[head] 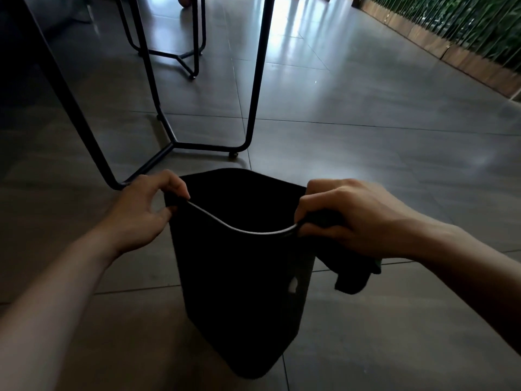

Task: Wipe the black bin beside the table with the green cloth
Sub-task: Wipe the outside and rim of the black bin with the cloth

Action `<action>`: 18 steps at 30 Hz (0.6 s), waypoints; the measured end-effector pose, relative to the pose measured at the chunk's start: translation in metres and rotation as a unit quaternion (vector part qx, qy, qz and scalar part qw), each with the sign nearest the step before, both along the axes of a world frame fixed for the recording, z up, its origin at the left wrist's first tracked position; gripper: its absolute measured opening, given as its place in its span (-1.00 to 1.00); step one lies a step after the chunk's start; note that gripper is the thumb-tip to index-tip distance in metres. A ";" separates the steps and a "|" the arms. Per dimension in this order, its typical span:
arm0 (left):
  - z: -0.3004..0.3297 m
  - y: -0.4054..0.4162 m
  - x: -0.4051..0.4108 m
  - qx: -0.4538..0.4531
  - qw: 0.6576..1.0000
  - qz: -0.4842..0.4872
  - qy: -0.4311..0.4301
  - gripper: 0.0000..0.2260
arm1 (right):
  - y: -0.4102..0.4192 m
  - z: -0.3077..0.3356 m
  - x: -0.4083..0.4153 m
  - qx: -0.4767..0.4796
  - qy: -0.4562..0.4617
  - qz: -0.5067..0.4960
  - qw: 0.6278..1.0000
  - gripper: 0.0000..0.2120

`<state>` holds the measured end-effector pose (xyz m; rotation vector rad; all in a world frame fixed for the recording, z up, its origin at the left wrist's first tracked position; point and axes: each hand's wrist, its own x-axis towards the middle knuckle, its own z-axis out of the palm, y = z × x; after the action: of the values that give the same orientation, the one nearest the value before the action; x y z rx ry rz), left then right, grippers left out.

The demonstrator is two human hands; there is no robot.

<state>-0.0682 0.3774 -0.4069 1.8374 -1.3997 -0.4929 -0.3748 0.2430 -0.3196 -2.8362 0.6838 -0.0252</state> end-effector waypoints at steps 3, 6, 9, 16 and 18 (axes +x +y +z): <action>0.002 -0.008 -0.008 -0.032 0.999 0.017 -0.022 -0.69 | 0.004 0.011 0.020 -0.033 0.019 -0.017 0.999 -0.82; 0.019 -0.010 -0.029 -0.112 0.992 -0.036 0.036 -0.74 | -0.001 0.015 0.046 -0.044 0.038 -0.046 0.997 -0.82; 0.031 -0.006 -0.055 -0.138 0.985 -0.101 -0.004 -0.65 | -0.001 0.011 0.071 -0.061 0.032 -0.084 0.994 -0.81; 0.028 -0.007 -0.052 -0.096 0.992 -0.053 -0.065 -0.42 | 0.009 -0.014 0.068 0.015 -0.121 -0.144 0.982 -0.44; 0.028 -0.005 -0.046 -0.087 0.994 -0.042 -0.057 -0.38 | 0.008 -0.018 0.058 0.058 -0.208 -0.172 0.961 -0.44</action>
<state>-0.1144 0.3726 -0.3784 1.6933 -1.5520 -0.3005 -0.3171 0.2507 -0.3375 -2.4468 1.0210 -0.5973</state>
